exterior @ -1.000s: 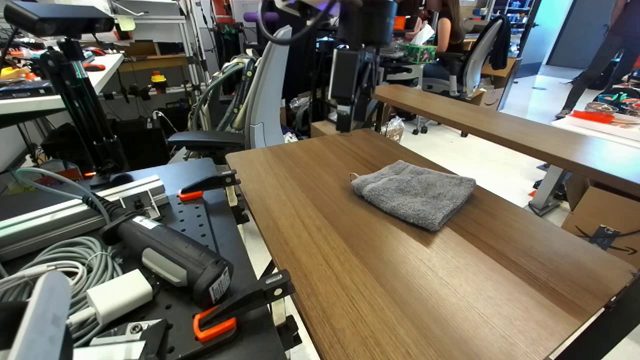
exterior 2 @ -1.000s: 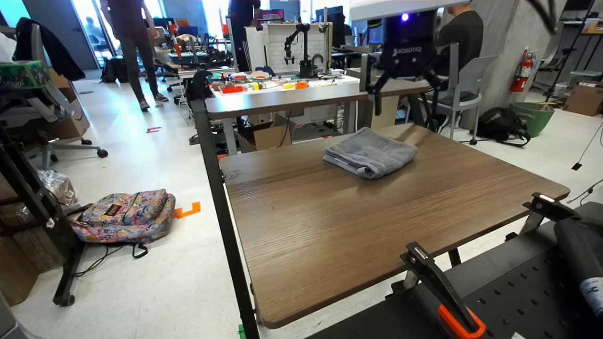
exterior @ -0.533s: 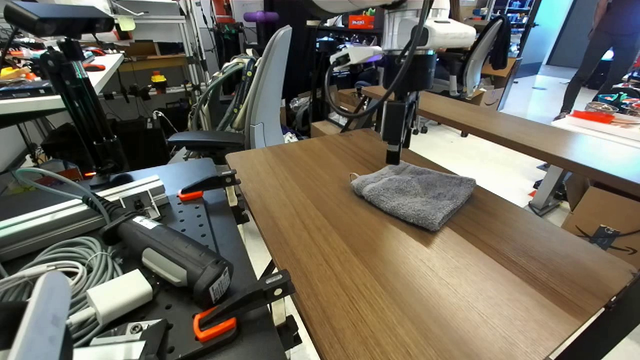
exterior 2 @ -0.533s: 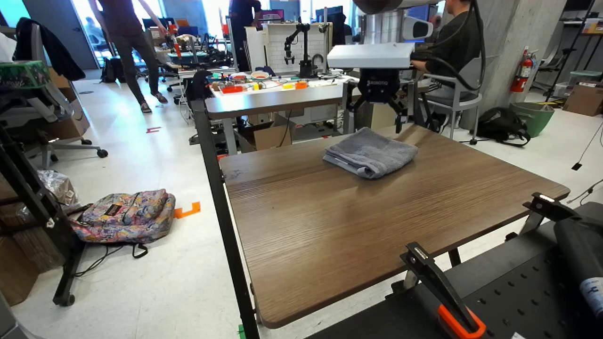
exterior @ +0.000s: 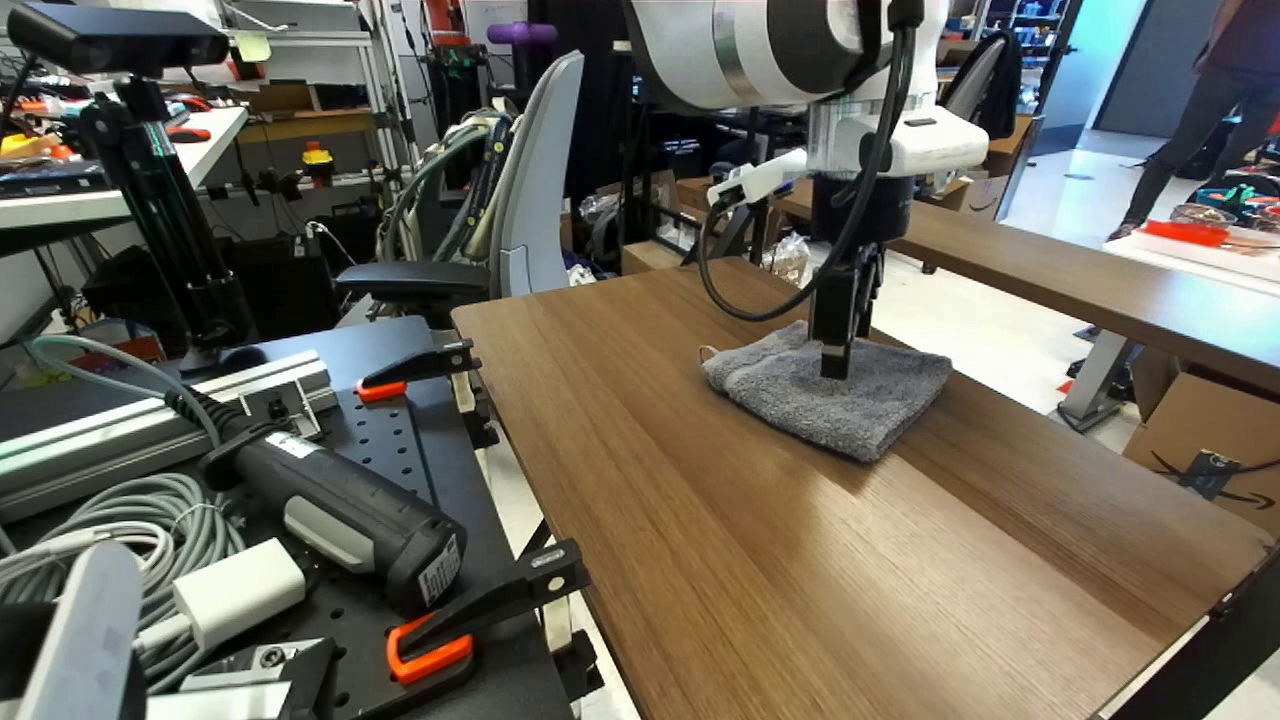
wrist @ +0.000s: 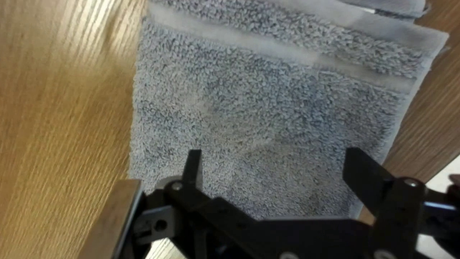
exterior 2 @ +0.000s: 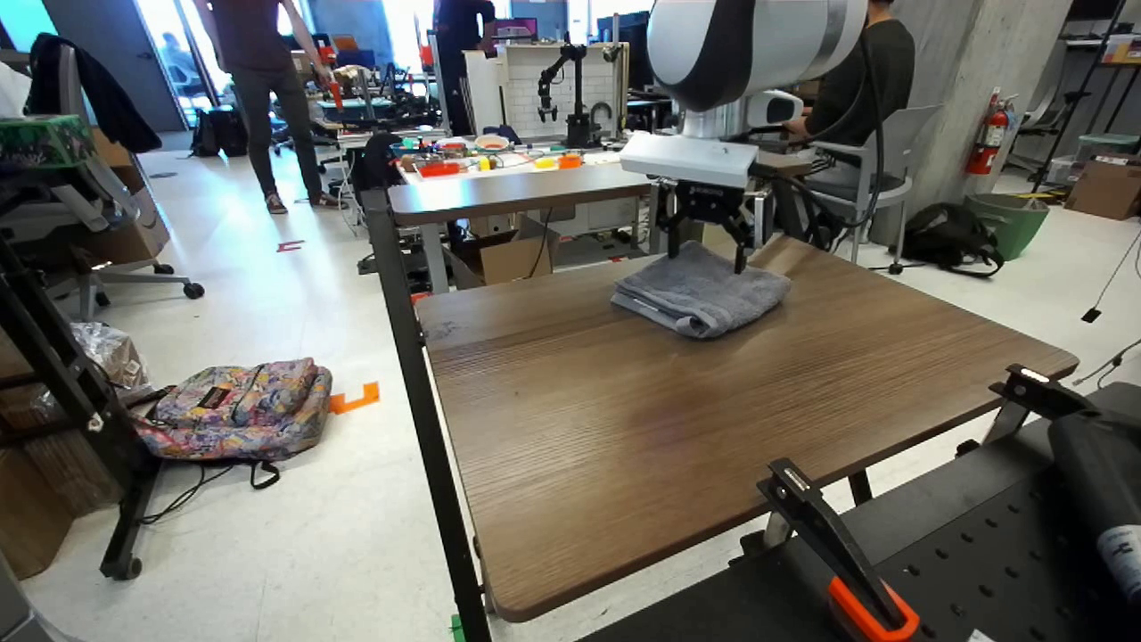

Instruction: Slide the cloth to the left on the desk

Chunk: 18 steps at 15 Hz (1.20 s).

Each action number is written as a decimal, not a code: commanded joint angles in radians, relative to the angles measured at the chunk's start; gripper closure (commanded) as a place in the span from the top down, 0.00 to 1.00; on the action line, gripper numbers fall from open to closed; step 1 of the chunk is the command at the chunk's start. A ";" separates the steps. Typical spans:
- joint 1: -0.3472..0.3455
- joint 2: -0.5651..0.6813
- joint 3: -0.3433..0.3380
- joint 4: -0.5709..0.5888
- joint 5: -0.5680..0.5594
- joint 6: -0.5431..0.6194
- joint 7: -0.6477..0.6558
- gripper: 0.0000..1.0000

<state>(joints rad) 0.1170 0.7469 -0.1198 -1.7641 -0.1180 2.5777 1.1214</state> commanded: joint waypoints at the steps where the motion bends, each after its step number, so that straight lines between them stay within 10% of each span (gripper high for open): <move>1: 0.019 0.053 -0.026 0.045 0.045 0.019 0.004 1.00; 18: 0.142 -0.076 0.008 -0.229 0.063 0.048 -0.041 1.00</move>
<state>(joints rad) 0.2125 0.7131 -0.1104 -1.9076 -0.0503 2.5837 1.0780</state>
